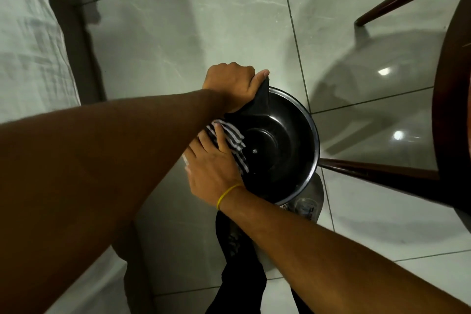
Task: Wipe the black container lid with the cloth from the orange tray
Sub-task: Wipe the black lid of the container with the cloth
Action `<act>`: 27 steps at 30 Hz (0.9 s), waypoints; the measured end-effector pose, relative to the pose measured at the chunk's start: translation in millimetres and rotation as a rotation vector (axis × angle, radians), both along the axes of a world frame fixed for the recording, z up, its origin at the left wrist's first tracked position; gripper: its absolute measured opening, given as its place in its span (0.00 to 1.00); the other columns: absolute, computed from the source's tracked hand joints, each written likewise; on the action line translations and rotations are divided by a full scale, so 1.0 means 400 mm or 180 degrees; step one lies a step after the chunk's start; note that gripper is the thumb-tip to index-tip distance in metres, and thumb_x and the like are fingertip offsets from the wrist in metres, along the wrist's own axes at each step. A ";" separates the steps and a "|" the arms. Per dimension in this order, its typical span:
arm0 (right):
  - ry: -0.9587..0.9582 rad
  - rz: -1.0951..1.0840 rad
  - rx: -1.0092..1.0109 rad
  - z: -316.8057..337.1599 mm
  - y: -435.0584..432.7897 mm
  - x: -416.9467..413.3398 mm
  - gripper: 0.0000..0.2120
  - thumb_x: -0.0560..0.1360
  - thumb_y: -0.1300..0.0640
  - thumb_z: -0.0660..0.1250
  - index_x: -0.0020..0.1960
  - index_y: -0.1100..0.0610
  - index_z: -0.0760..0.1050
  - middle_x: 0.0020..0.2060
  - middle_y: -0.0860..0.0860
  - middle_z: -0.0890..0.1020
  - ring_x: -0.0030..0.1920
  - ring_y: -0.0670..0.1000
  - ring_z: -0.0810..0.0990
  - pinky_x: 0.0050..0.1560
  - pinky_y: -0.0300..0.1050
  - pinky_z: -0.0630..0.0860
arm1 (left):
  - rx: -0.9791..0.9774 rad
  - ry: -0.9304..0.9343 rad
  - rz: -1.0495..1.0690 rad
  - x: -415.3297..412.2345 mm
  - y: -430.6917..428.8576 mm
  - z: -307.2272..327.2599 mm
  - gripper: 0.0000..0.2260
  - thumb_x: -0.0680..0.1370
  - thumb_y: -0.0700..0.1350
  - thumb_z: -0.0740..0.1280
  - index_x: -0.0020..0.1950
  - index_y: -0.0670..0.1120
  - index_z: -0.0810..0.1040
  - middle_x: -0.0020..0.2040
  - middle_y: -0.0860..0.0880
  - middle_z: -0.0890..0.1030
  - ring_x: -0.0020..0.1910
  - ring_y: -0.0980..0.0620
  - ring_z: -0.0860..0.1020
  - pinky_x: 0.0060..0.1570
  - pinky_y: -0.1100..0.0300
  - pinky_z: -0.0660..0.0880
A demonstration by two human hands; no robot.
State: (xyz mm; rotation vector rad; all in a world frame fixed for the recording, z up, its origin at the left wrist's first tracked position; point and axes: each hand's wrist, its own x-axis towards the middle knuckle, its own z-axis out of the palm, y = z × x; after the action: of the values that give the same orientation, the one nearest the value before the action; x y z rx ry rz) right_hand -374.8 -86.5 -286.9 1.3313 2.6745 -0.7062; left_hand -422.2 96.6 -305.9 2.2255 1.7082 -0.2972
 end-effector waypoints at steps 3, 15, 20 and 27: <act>0.0566 -0.0005 -0.0070 0.003 -0.070 0.095 0.31 0.87 0.50 0.56 0.89 0.53 0.58 0.90 0.52 0.56 0.90 0.53 0.42 0.88 0.63 0.37 | 0.0000 0.0002 0.0036 0.000 -0.002 0.002 0.29 0.83 0.68 0.40 0.43 0.52 0.73 0.35 0.50 0.72 0.36 0.45 0.73 0.39 0.52 0.64; -0.0168 -0.1448 0.0368 -0.025 -0.194 0.318 0.38 0.86 0.31 0.50 0.91 0.46 0.49 0.91 0.49 0.48 0.90 0.61 0.43 0.82 0.79 0.42 | 0.0189 0.0094 -0.0079 -0.003 -0.014 -0.003 0.30 0.84 0.66 0.41 0.44 0.50 0.75 0.38 0.43 0.82 0.33 0.44 0.70 0.37 0.53 0.63; -0.0110 -0.2435 0.0328 -0.014 -0.149 0.288 0.40 0.84 0.31 0.53 0.91 0.47 0.51 0.91 0.50 0.50 0.90 0.63 0.46 0.82 0.81 0.50 | 0.0340 0.0141 -0.0110 -0.001 -0.015 -0.007 0.31 0.84 0.65 0.43 0.47 0.48 0.79 0.41 0.41 0.83 0.37 0.36 0.78 0.37 0.52 0.64; -0.0008 -0.2659 0.0223 0.015 0.035 0.308 0.41 0.83 0.28 0.59 0.88 0.48 0.59 0.89 0.50 0.59 0.88 0.61 0.56 0.79 0.75 0.59 | 0.0335 0.0057 -0.0099 0.004 -0.015 -0.009 0.31 0.83 0.64 0.43 0.46 0.46 0.78 0.40 0.40 0.82 0.33 0.41 0.69 0.36 0.52 0.63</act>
State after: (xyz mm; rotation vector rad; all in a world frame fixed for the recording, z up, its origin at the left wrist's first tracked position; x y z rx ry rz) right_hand -251.6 -72.4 -280.8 2.4759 2.0697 -0.6414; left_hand -420.8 90.4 -309.3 2.3328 1.7374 -0.2404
